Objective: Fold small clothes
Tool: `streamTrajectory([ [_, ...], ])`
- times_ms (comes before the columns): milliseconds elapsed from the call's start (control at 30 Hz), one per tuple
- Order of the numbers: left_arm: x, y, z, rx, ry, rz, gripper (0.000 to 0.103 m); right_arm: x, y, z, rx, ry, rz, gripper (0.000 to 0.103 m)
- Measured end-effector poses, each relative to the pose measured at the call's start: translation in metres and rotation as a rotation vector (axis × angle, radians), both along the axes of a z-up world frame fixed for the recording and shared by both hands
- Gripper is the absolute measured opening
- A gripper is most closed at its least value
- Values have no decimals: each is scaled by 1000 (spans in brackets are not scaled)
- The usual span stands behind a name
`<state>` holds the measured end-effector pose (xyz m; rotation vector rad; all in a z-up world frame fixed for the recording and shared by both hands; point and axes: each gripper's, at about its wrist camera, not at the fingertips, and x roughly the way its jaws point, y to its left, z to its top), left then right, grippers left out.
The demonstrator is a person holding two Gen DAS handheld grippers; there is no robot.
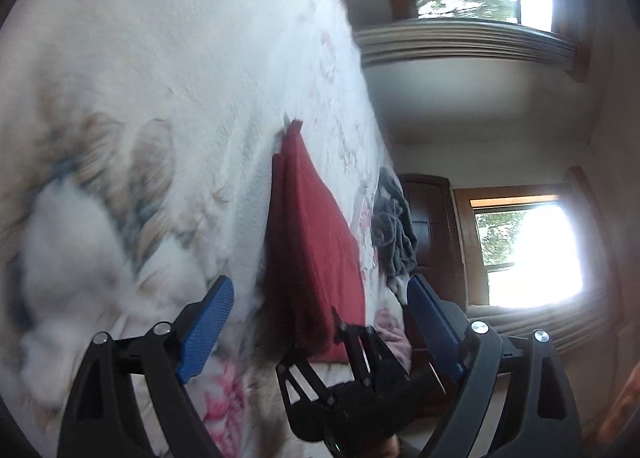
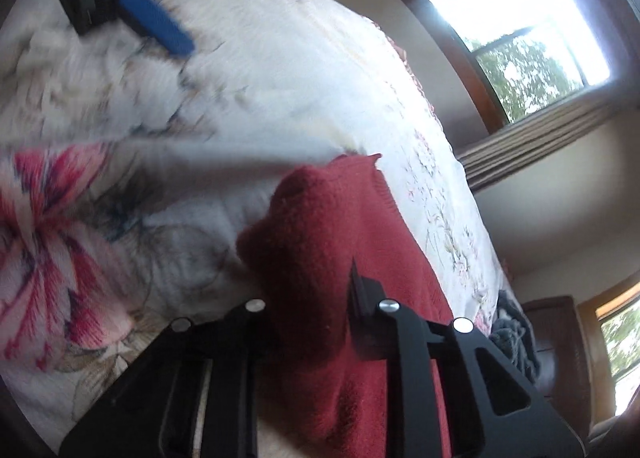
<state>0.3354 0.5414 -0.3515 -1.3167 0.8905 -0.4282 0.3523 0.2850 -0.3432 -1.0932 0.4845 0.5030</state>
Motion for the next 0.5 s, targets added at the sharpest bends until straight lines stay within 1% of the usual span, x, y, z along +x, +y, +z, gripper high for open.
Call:
streamTrajectory([
  [33, 19, -3, -9, -30, 44, -34, 89, 2, -1, 5, 17, 11, -9, 19],
  [100, 46, -11, -15, -55, 59, -88, 89, 12, -1, 16, 47, 23, -23, 19],
  [133, 63, -19, -18, -52, 72, -125, 89, 16, -1, 20, 59, 27, -29, 19],
  [200, 88, -32, -19, -20, 104, -167, 89, 21, -3, 28, 80, 40, -40, 19],
  [233, 105, -41, -18, 15, 105, -207, 89, 22, -5, 30, 89, 41, -43, 19],
  [267, 117, -48, -19, 35, 124, -228, 89, 23, -6, 34, 97, 45, -48, 19],
  [333, 140, -58, -24, 40, 160, -257, 89, 25, -10, 40, 113, 49, -56, 19],
  [433, 166, -65, -34, 73, 218, -270, 89, 32, -12, 48, 140, 59, -69, 19],
  [500, 179, -68, -36, 83, 228, -276, 89, 36, -13, 54, 157, 62, -73, 19],
])
